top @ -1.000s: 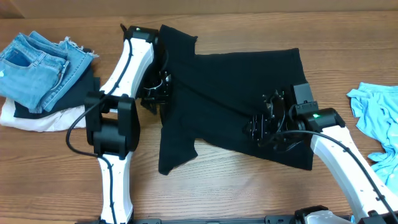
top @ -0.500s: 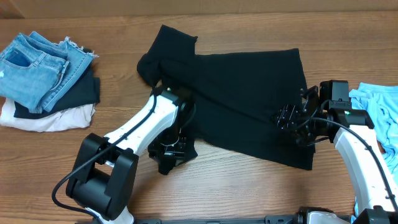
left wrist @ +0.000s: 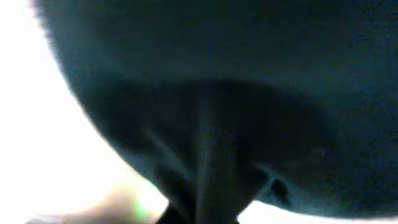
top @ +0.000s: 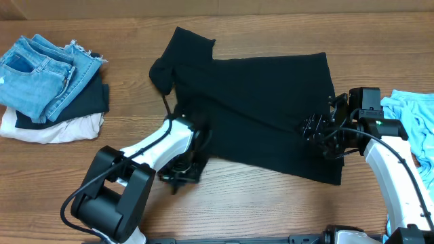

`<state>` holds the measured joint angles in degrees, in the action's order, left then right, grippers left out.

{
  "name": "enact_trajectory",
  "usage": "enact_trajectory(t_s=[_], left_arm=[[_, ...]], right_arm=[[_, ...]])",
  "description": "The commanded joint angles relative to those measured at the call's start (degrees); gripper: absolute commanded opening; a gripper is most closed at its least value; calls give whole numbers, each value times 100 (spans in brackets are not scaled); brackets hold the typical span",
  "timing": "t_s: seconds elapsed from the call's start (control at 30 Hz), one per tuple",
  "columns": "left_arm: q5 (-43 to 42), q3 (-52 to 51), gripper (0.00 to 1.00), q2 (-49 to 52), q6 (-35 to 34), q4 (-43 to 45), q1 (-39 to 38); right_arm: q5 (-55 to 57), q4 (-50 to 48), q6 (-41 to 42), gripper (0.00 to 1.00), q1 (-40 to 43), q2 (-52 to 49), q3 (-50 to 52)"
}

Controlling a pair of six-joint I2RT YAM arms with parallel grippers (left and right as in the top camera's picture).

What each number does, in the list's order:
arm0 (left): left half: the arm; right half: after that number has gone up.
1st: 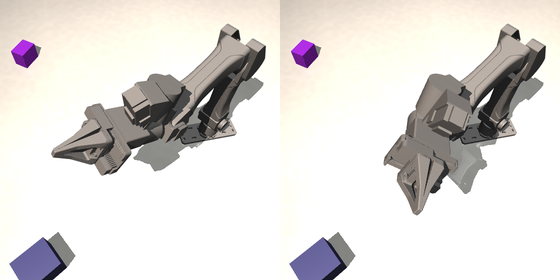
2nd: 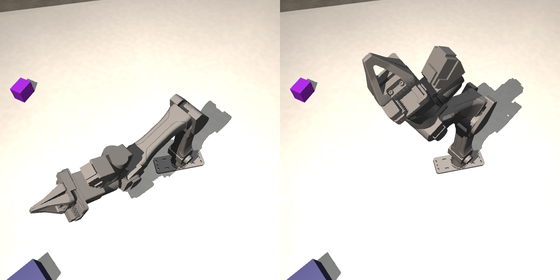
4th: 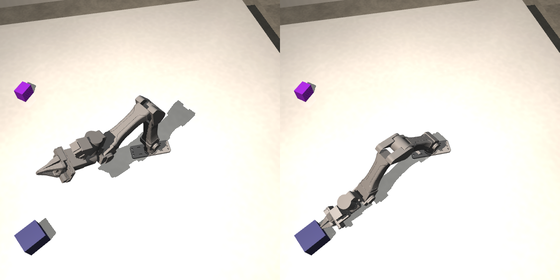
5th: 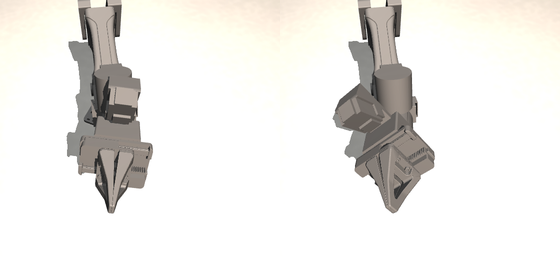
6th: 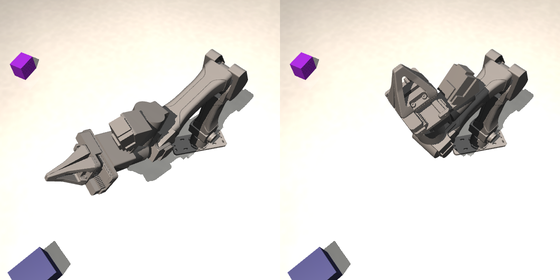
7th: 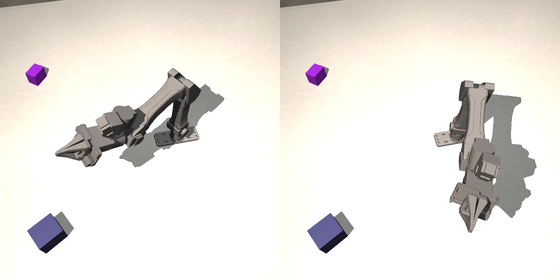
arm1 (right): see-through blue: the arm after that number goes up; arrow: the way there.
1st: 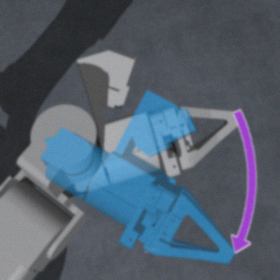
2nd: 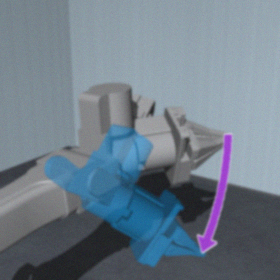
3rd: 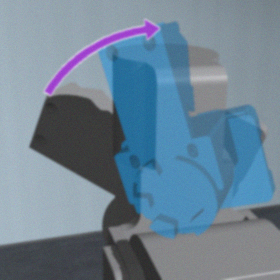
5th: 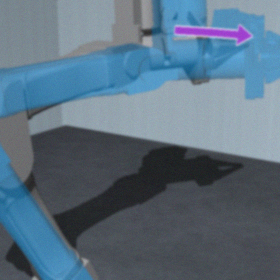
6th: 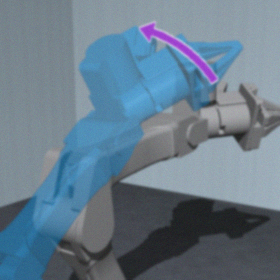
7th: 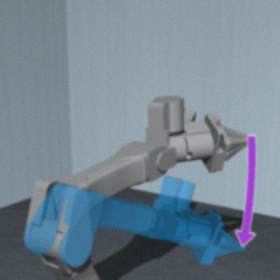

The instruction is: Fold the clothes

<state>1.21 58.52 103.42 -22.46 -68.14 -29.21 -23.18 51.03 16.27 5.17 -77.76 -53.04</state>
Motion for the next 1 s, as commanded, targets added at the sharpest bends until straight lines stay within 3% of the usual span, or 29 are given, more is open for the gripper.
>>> enact_trajectory(t_s=[0.0,0.07,0.17,0.23,0.33,0.5,0.73,0.87,0.97], left_arm=[[1453,1220,4,-249,-535,-1408,85],[2124,2444,4,-619,-761,-2380,85],[2529,3840,4,-944,-522,-2870,105],[2540,4242,4,-1139,-291,-2870,107],[2481,4273,4,-1290,-275,-2870,111],[2236,4273,4,-1290,-175,-2870,111],[2715,4273,4,-1283,52,-2870,114],[2697,4273,4,-1283,125,-2868,114],[2461,4273,4,-1281,59,-2868,114]], right_arm=[[817,11,164,71,11,9,-70],[966,66,306,54,11,-90,-63],[964,208,546,44,11,-533,-55],[970,214,807,27,11,-990,24],[970,81,909,16,11,-1497,201],[859,166,883,14,11,-1751,208],[-1128,487,-658,18,4,-1753,208],[-474,229,-470,18,4,-1753,323],[140,-645,232,17,4,-1753,1056]])
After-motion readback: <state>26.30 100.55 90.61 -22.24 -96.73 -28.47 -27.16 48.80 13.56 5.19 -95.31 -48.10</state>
